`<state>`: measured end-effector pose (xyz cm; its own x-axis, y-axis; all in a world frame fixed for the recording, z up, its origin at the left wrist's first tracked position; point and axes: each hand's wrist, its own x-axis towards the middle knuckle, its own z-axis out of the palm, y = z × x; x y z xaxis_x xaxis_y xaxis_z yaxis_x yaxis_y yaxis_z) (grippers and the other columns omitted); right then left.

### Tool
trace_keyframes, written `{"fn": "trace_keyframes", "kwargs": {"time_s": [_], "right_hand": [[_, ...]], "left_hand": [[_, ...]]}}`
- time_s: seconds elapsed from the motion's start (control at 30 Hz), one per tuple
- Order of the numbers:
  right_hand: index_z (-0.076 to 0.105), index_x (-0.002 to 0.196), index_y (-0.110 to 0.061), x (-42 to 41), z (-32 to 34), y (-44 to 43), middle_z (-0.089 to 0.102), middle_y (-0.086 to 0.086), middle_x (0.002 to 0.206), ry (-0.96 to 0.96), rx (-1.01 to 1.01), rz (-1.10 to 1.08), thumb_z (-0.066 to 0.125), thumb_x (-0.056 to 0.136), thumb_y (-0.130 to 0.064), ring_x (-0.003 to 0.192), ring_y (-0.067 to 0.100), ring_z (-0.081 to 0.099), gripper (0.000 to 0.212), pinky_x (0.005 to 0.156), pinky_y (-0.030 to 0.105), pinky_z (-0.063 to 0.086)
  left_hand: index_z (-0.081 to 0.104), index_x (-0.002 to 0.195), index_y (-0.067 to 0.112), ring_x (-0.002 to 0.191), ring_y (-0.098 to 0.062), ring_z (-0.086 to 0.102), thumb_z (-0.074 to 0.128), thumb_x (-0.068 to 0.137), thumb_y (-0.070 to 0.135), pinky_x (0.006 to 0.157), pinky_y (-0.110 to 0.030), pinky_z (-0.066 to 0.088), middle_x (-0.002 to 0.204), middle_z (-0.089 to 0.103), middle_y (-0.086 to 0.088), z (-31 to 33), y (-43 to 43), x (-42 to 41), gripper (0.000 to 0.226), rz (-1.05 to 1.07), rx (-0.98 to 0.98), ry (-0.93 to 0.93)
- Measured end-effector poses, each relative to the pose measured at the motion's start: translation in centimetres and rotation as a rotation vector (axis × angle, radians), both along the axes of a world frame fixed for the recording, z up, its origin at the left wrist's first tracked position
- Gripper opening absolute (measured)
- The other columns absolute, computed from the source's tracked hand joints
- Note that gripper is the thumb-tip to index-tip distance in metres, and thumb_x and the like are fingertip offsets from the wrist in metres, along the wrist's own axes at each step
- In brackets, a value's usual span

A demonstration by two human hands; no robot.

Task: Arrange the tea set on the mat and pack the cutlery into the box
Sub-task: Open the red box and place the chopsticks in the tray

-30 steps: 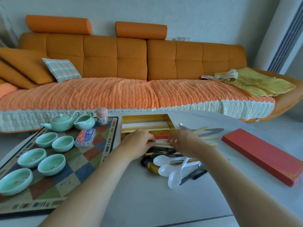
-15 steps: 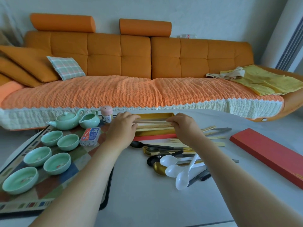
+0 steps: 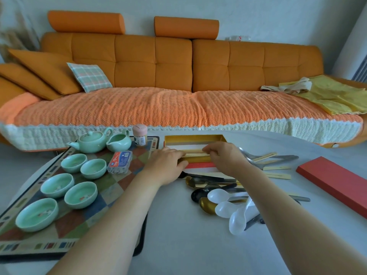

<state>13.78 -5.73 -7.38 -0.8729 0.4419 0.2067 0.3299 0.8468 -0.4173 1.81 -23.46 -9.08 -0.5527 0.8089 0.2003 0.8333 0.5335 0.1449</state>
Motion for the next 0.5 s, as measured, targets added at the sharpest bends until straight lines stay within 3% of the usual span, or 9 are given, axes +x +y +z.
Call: {"fn": "trace_keyframes", "kwargs": {"time_s": [0.1, 0.2, 0.27, 0.37, 0.5], "right_hand": [[0.067, 0.119, -0.032, 0.8, 0.2, -0.2, 0.064, -0.009, 0.090, -0.076, -0.030, 0.042, 0.039, 0.098, -0.029, 0.064, 0.010, 0.059, 0.035, 0.061, 0.027, 0.050], [0.068, 0.117, -0.033, 1.6, 0.5, 0.2, 0.067, -0.008, 0.100, -0.017, -0.065, 0.039, 0.044, 0.095, -0.022, 0.052, 0.006, 0.055, 0.034, 0.054, 0.022, 0.046], [0.070, 0.113, -0.031, 2.4, 0.8, 0.6, 0.065, -0.008, 0.108, 0.057, -0.062, 0.037, 0.046, 0.092, -0.014, 0.057, 0.004, 0.057, 0.036, 0.059, 0.019, 0.047], [0.073, 0.105, -0.027, 3.9, 1.5, 1.7, 0.065, -0.009, 0.110, 0.151, -0.014, 0.024, 0.049, 0.090, -0.006, 0.091, 0.009, 0.061, 0.035, 0.083, 0.024, 0.050], [0.070, 0.094, -0.032, 7.1, 1.6, 3.5, 0.061, -0.012, 0.100, 0.088, 0.034, -0.047, 0.051, 0.091, -0.008, 0.090, 0.011, 0.057, 0.031, 0.077, 0.025, 0.046]], "left_hand": [[0.046, 0.143, 0.028, 0.131, -0.020, 0.042, 0.037, 0.099, 0.050, 0.108, -0.040, 0.030, 0.142, 0.053, 0.004, 0.0, 0.3, 0.3, 0.050, 0.015, -0.010, 0.026], [0.048, 0.141, 0.028, 0.133, -0.018, 0.039, 0.042, 0.098, 0.047, 0.111, -0.039, 0.025, 0.143, 0.050, 0.007, 0.2, 0.5, 0.7, 0.047, 0.000, 0.054, 0.050], [0.051, 0.138, 0.028, 0.130, -0.017, 0.040, 0.046, 0.098, 0.042, 0.107, -0.037, 0.028, 0.140, 0.051, 0.009, 0.5, 0.9, 1.3, 0.043, -0.027, 0.135, 0.080], [0.059, 0.129, 0.026, 0.117, -0.018, 0.047, 0.051, 0.096, 0.031, 0.099, -0.036, 0.034, 0.123, 0.057, 0.007, 1.0, 1.8, 2.8, 0.034, -0.098, 0.268, 0.111], [0.065, 0.118, 0.022, 0.104, -0.017, 0.052, 0.053, 0.096, 0.023, 0.091, -0.034, 0.042, 0.109, 0.057, 0.007, 1.4, 3.6, 5.7, 0.026, -0.194, 0.343, 0.056]]}}
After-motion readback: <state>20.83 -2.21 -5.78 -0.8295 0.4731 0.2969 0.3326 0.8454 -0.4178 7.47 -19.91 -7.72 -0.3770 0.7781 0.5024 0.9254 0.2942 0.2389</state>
